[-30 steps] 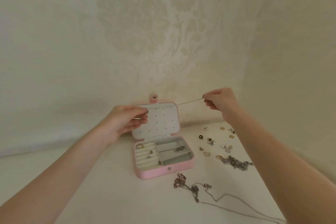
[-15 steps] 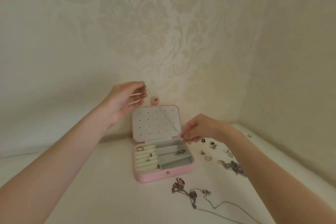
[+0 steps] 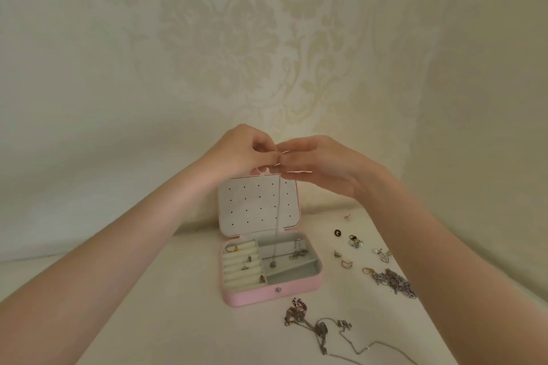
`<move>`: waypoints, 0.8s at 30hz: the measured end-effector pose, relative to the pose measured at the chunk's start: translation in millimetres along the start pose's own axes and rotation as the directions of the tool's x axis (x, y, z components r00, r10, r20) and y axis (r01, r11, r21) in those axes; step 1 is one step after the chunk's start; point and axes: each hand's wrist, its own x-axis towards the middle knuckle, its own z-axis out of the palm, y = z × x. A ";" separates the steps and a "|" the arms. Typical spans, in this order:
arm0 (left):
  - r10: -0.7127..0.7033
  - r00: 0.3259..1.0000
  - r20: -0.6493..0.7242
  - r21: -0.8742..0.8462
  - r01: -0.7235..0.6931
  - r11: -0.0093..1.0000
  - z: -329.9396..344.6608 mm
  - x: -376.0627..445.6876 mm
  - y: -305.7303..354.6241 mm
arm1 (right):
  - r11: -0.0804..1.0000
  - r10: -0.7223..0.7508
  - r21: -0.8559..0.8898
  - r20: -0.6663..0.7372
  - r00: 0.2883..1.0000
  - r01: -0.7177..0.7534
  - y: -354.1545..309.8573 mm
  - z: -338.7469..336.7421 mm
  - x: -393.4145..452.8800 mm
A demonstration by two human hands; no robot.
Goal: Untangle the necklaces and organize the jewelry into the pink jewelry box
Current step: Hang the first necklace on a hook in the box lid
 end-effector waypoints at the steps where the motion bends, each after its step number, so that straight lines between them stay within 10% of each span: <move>1: 0.013 1.000 -0.017 0.025 -0.012 1.000 -0.8 1.5 -1.9 | 0.999 0.023 0.028 0.000 1.000 -0.023 -1.2 3.2 1.7; 11: 0.002 0.989 -0.150 -0.027 -0.006 1.000 4.3 10.1 -31.9 | 0.942 -0.094 -0.336 -0.335 0.937 -0.025 1.3 8.0 14.0; 24: 0.215 0.940 -0.266 0.568 -0.027 0.822 55.0 31.8 -92.5 | 0.972 -0.083 -0.233 -0.397 0.914 -0.014 7.8 -16.1 26.8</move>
